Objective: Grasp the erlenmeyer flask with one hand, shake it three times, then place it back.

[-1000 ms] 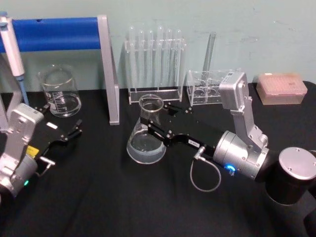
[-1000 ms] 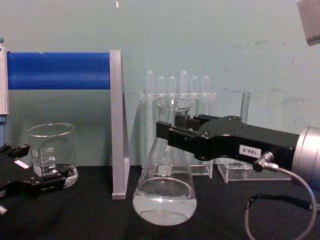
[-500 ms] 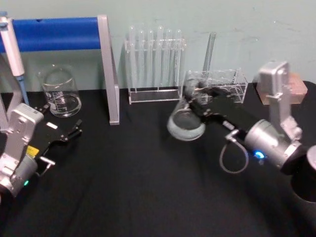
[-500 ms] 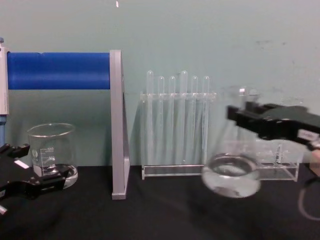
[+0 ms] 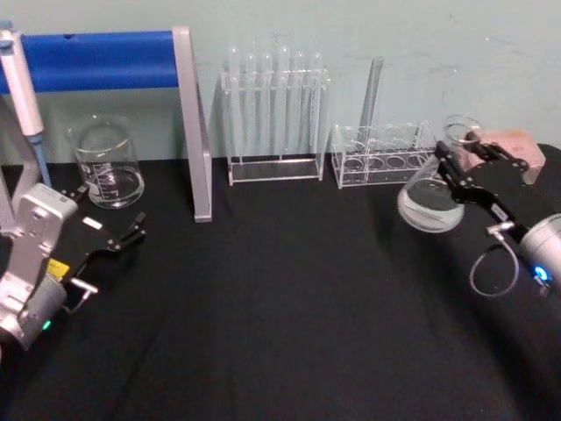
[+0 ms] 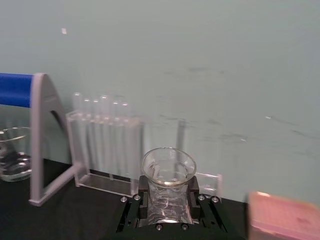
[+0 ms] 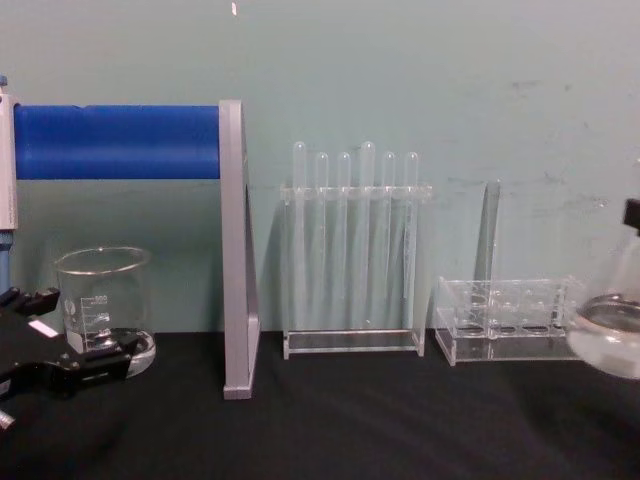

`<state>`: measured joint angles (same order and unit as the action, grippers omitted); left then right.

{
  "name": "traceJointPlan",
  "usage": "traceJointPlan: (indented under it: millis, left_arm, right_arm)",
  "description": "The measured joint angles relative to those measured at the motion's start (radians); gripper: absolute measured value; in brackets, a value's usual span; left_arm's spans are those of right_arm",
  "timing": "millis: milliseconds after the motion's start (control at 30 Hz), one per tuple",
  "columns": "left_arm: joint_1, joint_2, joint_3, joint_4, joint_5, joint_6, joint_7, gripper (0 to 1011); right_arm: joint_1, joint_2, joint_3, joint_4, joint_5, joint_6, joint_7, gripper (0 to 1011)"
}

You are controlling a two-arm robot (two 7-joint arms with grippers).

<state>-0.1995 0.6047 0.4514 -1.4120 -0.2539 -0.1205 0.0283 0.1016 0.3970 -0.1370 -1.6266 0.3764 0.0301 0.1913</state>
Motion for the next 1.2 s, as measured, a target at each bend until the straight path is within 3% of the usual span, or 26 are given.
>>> traceJointPlan:
  millis: [233,467,867,1200]
  left_arm:
    - [0.000,0.000,0.000,0.000,0.000,0.000,0.000,1001]
    - [0.000,0.000,0.000,0.000,0.000,0.000,0.000,1001]
    - [0.000,0.000,0.000,0.000,0.000,0.000,0.000,1001]
    - [0.000,0.000,0.000,0.000,0.000,0.000,0.000,1001]
  right_arm:
    - [-0.013,-0.008,0.029,-0.004,-0.008,0.007,-0.005,452]
    - [0.017,-0.022,0.003,0.020,-0.018,0.010,0.055,452]
    - [0.101,-0.031,-0.168,0.062,-0.014,0.007,0.238,452]
    - [0.127,-0.017,-0.237,0.072,0.009,0.001,0.291,452]
